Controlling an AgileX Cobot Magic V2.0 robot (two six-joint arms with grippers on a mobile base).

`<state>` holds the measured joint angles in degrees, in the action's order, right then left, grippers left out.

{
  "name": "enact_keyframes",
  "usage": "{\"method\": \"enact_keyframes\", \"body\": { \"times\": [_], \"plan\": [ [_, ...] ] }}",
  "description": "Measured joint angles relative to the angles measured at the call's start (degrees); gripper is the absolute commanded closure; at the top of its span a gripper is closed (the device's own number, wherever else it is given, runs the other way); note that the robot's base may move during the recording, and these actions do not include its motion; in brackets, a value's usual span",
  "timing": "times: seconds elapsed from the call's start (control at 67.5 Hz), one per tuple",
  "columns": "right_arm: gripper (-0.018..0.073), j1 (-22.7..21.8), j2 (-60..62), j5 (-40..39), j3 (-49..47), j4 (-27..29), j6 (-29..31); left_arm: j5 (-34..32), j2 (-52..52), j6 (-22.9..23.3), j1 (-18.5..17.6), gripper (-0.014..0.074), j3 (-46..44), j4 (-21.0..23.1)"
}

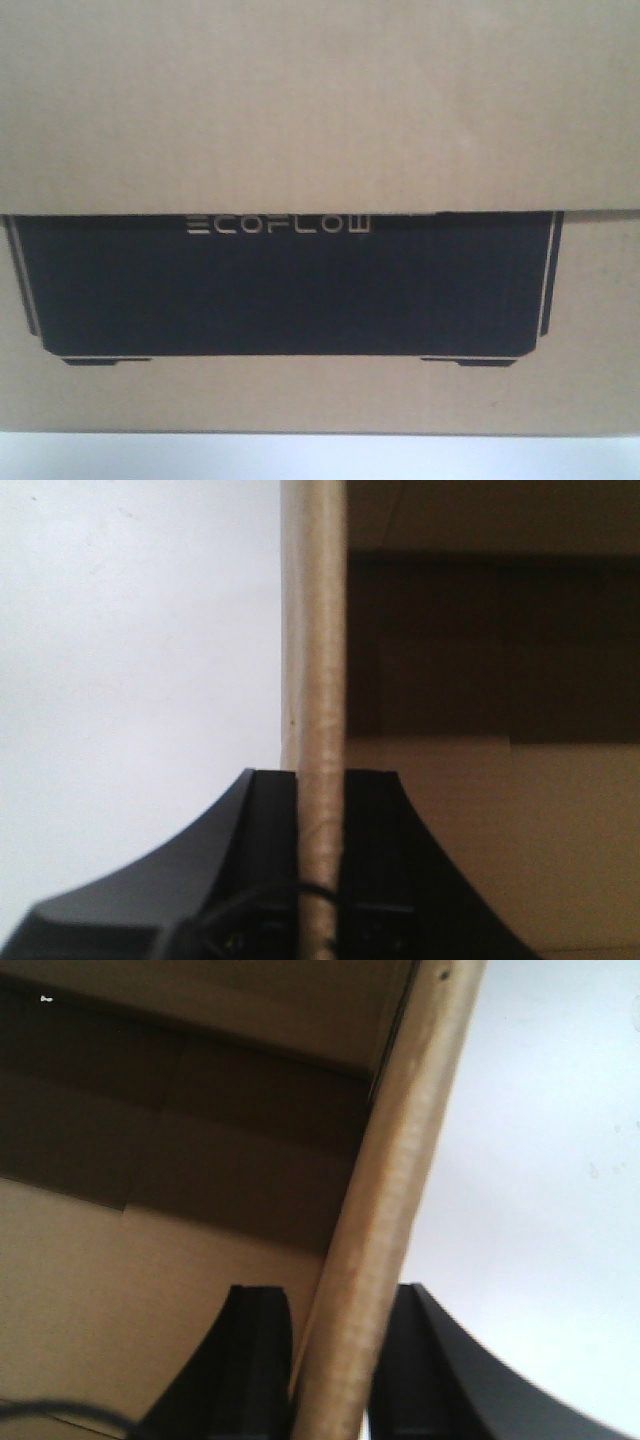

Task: Grab box from left shelf to table start
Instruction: 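Lower the box with both grippers onto the white table, then open both grippers to release the box walls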

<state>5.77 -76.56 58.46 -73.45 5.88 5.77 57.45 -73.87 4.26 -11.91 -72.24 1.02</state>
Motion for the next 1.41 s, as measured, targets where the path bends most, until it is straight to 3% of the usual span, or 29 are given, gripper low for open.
{"method": "enact_keyframes", "body": {
  "times": [0.237,0.326,0.429,0.548,0.637,0.74,0.814,1.214,1.303,1.406],
  "plan": [
    [0.0482,0.0,-2.1,-2.6,1.4,-0.4,0.3,-1.5,-2.1,0.0,0.0,0.0695,0.0,0.1],
    [0.038,0.0,-2.4,-3.2,1.6,-0.4,0.3,-2.3,-2.1,0.0,0.0,0.0694,0.0,-0.1],
    [0.0191,0.0,-2.5,-3.3,1.7,-0.4,0.3,-2.5,-2.1,-0.2,0.0,0.0681,0.0,-0.1],
    [0.0013,0.0,-2.7,-3.3,1.8,-0.9,0.3,-2.5,-2.1,-0.4,0.0,0.054,0.0,-0.1],
    [-0.0046,0.0,-2.9,-3.3,1.8,-1.0,0.3,-2.3,-2.1,-0.5,0.0,0.0321,0.0,-0.1],
    [-0.0046,0.0,-2.9,-3.3,1.8,-1.1,0.3,-2.3,-2.1,-0.7,0.0,0.0097,0.0,-0.1],
    [-0.0046,0.0,-2.9,-3.3,1.8,-1.2,0.3,-2.3,-2.1,-0.7,0.0,0.0027,0.0,-0.1],
    [-0.0014,0.0,3.3,-3.2,1.8,-1.3,0.2,0.2,0.9,-0.9,0.0,0.0039,-1.7,-0.4],
    [0.004,0.0,6.3,-3.1,1.8,-1.3,0.2,0.4,3.5,-0.9,0.0,0.005,-2.7,-1.0],
    [0.0173,0.0,11.7,-2.8,1.8,-1.3,0.1,0.7,9.1,-0.9,0.0,0.0141,-3.2,-1.0]
  ]
}}
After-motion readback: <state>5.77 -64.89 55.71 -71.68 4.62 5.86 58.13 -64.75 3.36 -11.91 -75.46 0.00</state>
